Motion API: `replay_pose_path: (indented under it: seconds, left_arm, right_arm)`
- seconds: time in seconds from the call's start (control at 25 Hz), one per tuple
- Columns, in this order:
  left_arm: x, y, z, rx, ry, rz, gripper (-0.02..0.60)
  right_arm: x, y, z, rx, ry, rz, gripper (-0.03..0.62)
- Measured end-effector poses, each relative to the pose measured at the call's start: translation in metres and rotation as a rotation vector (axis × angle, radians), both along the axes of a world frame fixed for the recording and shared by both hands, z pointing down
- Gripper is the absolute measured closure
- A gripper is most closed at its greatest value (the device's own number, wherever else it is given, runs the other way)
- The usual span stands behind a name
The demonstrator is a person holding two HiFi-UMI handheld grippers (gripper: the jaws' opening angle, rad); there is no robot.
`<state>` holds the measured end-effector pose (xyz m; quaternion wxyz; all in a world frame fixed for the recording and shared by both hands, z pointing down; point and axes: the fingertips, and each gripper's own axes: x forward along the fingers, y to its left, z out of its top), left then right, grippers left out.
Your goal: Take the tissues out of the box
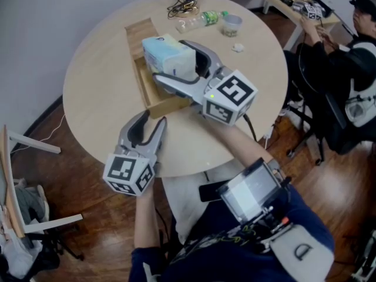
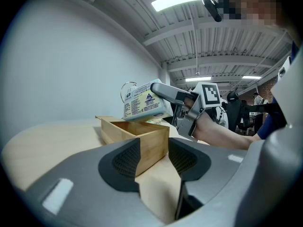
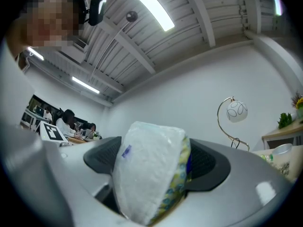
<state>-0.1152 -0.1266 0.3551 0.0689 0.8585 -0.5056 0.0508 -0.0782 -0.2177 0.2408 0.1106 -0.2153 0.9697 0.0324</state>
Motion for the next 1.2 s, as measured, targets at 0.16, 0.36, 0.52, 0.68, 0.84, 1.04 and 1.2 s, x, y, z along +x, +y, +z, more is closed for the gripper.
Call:
replay_pose_path:
  seconds: [0.16, 0.36, 0.52, 0.68, 0.84, 1.04, 1.2]
  left_arm:
    - [0.001, -0.001, 0.000, -0.001, 0.000, 0.000, 0.390]
    - [0.000, 0.000, 0.000, 0.001, 0.000, 0.001, 0.390]
    - [0.001, 0.000, 0.000, -0.001, 0.001, -0.002, 0.390]
    - [0.000, 0.000, -0.001, -0.001, 0.001, -0.001, 0.390]
    - [0.000, 0.000, 0.000, 0.000, 0.002, 0.000, 0.390]
    - [0.001, 0.001, 0.000, 0.000, 0.004, -0.001, 0.390]
    - [0.000, 0.001, -0.001, 0.001, 0.001, 0.000, 0.390]
  right_arm:
    - [0.003, 0.001, -0.002, 0.013, -0.007, 0.004, 0.175]
    - [0.007, 0.004, -0.004, 0.017, -0.019, 0.013, 0.175]
    - [0.015, 0.002, -0.009, 0.035, -0.023, 0.041, 0.175]
    - [0.022, -0.003, -0.007, 0.025, -0.016, 0.072, 0.175]
    - [0.028, -0.009, -0.003, 0.016, -0.014, 0.093, 0.175]
    - [0.040, -0.016, -0.001, 0.000, -0.011, 0.120, 0.177]
    - [0.047, -0.022, 0.001, -0.006, -0.002, 0.147, 0.177]
